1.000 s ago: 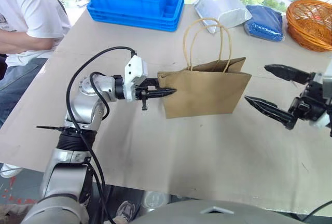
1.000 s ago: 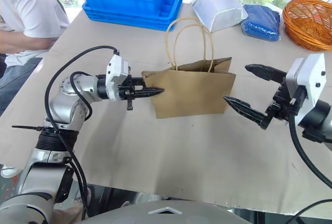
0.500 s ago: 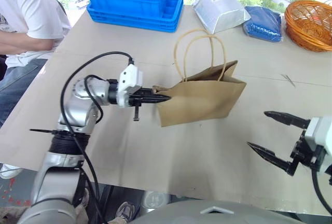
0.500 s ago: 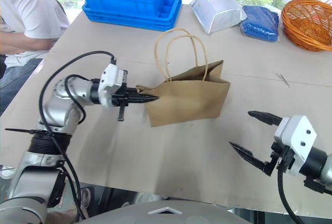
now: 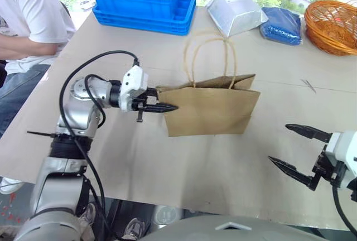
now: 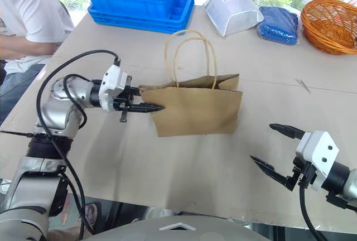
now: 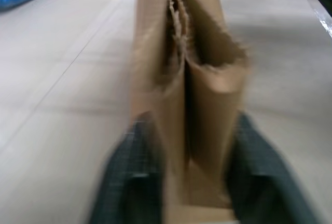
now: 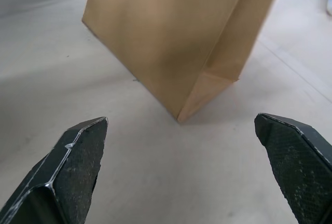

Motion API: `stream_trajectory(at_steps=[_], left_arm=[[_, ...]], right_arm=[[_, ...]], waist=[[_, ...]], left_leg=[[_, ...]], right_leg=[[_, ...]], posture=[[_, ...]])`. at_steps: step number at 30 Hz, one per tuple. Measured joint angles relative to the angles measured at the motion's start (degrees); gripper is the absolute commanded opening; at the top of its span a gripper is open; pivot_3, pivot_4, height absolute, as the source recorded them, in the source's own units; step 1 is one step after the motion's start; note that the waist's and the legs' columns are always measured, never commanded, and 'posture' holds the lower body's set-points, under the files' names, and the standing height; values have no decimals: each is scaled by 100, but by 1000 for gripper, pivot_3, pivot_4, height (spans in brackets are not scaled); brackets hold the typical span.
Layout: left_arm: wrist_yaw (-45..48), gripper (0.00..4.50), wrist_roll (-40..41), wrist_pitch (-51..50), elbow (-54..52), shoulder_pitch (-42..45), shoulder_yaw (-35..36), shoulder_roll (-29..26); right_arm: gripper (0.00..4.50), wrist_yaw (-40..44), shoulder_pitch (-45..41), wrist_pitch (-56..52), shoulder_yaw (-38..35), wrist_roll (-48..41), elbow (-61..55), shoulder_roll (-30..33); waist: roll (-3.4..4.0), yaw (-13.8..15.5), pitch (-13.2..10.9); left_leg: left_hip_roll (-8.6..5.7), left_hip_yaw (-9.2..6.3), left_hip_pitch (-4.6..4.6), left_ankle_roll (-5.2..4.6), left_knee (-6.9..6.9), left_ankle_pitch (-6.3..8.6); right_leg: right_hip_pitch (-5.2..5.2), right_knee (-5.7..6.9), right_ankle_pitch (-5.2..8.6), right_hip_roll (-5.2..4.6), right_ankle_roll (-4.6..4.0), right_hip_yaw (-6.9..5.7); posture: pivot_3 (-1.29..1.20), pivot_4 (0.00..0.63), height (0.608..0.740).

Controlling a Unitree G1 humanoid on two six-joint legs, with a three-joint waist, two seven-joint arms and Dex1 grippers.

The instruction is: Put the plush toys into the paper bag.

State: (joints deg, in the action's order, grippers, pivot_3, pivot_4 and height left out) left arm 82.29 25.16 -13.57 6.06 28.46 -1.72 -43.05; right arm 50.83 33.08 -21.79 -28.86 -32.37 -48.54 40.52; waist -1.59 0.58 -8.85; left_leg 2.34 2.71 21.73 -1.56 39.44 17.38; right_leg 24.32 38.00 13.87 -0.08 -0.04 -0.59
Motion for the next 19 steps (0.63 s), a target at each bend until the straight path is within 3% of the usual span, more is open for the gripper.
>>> stream_trajectory(at_steps=[1,3,4,7,11,15,19], left_arm=[[-161,3626,127,-297,-185,-170,168,-80],[-292,3715,221,-525,-317,-277,272,-153],[-505,4437,369,-841,-568,-524,487,-250],[-995,4473,686,-1558,-1065,-1050,952,-433],[-1505,4473,1037,-2212,-1908,-2371,1871,-629],[-1787,4473,1102,-2347,-2413,-3470,2457,-618],[-1897,4473,1153,-2353,-2602,-4034,2784,-568]], right_arm=[[4500,-24,-43,2,49,22,4,-18],[4500,-40,-62,0,99,25,7,-31],[4500,-70,-105,0,109,21,8,-39],[4500,-74,-92,3,91,16,43,-47],[4500,156,229,211,-207,9,355,-139],[4500,479,674,575,-670,37,686,-304],[4500,653,947,831,-938,48,804,-415]], waist=[[0,10,0],[0,22,0],[0,21,0],[-1,16,0],[2,3,2],[3,46,3],[9,36,7]], left_leg=[[1,1,0,0,0,0],[0,2,0,0,0,0],[-1,3,0,0,0,0],[0,2,0,0,0,0],[2,5,-5,1,-6,1],[-2,2,-5,0,-7,1],[-2,4,-14,0,-8,1]], right_leg=[[0,0,0,-5,0,0],[0,0,0,-6,0,0],[0,-1,0,-9,1,0],[0,-2,1,-26,1,0],[-1,-1,1,-33,0,0],[-2,-2,12,-44,15,-7],[-8,-1,23,-45,5,-7]], posture=[[0,150,740],[0,150,740],[0,150,740],[0,150,740],[0,150,740],[0,150,740],[0,150,740]])
